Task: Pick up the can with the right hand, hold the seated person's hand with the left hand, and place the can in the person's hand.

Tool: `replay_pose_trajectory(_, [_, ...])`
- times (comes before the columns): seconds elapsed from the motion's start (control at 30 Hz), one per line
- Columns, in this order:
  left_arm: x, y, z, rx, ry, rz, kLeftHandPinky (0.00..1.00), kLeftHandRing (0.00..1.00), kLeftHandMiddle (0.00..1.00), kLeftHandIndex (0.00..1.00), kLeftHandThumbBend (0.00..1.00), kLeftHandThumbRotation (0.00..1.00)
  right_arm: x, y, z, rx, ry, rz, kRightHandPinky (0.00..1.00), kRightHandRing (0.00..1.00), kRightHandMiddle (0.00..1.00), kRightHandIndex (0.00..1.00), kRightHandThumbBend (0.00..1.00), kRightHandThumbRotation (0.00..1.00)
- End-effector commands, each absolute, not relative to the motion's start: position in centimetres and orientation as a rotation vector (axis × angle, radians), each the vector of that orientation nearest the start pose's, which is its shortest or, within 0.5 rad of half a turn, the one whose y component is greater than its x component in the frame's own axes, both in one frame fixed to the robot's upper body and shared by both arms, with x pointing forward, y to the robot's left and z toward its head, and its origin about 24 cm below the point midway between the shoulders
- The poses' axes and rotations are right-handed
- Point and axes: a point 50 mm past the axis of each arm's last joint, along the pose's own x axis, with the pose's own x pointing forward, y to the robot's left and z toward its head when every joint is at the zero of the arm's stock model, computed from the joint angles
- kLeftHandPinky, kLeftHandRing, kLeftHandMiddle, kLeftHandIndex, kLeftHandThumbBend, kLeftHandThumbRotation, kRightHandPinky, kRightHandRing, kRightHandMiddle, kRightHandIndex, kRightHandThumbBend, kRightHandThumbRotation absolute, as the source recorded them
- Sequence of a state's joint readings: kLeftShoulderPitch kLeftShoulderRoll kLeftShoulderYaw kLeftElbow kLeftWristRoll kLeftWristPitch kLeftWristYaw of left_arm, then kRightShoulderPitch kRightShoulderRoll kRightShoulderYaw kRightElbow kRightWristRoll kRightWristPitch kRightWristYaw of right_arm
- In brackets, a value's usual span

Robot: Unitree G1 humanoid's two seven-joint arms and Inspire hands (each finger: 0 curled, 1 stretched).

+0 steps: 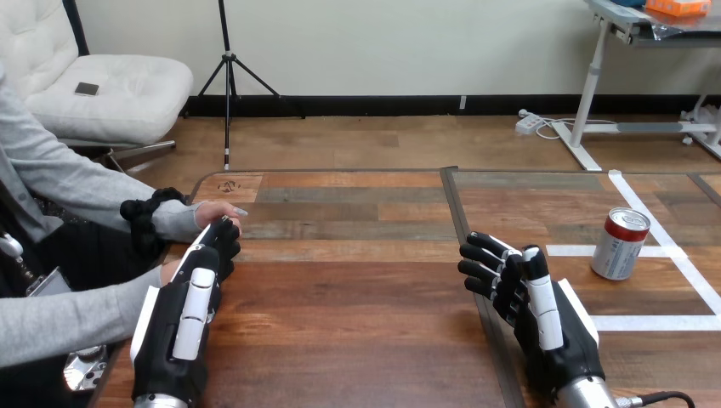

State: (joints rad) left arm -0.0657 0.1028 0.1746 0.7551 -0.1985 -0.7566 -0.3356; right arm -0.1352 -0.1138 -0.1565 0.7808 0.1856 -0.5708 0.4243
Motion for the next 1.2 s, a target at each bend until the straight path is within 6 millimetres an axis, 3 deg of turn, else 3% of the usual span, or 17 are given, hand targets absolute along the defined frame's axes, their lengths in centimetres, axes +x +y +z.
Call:
replay_pose_trajectory(0.0, [24.02, 20.3, -1.01, -0.021, -0.195, -0.067, 0.94, 0.92, 0.91, 0.9, 0.59, 0.93, 25.43, -19.23, -1.71, 0.067, -0.067, 0.191, 0.86, 0.84, 0.84, 0.83, 0.84, 1.0])
replay_pose_trajectory(0.7, [23.87, 20.44, -0.93, -0.017, -0.202, -0.064, 0.95, 0.92, 0.91, 0.9, 0.56, 0.93, 25.41, -18.94, -1.53, 0.064, -0.07, 0.188, 0.84, 0.82, 0.83, 0.82, 0.86, 1.0])
replay_pose_trajectory(1.17, [23.71, 20.38, -0.96, -0.012, -0.206, -0.051, 0.9, 0.9, 0.9, 0.88, 0.57, 0.92, 25.54, -18.91, -1.36, 0.061, -0.069, 0.204, 0.82, 0.83, 0.83, 0.82, 0.86, 1.0])
